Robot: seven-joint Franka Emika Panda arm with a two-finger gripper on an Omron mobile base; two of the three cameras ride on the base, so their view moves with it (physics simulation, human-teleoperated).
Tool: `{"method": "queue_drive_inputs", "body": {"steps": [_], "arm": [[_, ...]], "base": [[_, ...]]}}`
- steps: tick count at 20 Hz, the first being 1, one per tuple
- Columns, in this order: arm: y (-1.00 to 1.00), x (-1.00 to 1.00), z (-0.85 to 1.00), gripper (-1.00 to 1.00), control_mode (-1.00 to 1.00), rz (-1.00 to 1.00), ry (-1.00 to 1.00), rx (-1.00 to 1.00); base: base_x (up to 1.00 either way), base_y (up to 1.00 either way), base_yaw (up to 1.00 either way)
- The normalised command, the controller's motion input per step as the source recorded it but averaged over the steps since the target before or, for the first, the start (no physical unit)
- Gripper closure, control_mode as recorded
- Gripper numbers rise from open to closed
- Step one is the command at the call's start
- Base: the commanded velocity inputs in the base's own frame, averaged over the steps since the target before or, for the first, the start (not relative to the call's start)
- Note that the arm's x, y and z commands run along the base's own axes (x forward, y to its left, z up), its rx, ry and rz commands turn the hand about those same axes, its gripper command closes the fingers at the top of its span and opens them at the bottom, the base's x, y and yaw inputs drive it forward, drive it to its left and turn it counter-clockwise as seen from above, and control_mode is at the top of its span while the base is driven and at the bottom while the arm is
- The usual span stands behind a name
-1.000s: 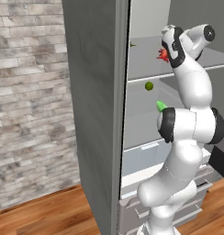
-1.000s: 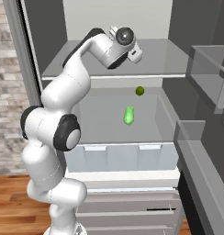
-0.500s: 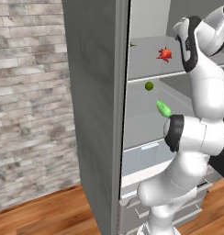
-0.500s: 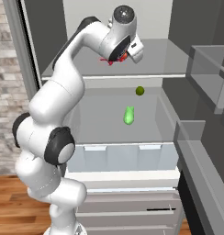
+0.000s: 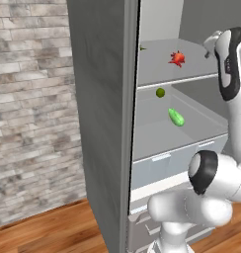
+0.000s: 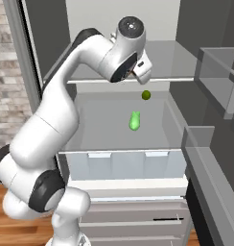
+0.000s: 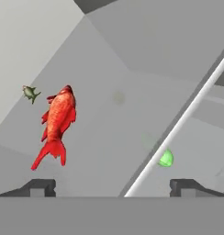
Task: Transport the fish and corn to the fridge. Place the fish on the rack containing meat and place the corn on the rack containing the vegetable, ensuring meats and vegetables are on different racks.
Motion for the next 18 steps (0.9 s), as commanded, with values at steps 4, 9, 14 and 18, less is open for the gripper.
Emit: {"method": "queue_drive_inputs", "body": {"steps": [4, 9, 14, 18], "arm": [[0.18, -1.00, -0.30, -1.00, -1.00, 0.00, 0.10, 0.00], [0.51, -1.00, -0.45, -1.00, -1.00, 0.00, 0.06, -0.02], [0.90, -1.00, -0.47, -1.00, -1.00, 0.00, 0.00, 0.00], [0.92, -1.00, -0.45, -1.00, -1.00, 0.00, 0.00, 0.02]], "base": [[0.00, 0.00, 0.00], [0.00, 0.00, 0.00], [0.00, 0.00, 0.00], [0.00, 0.00, 0.00]]}}
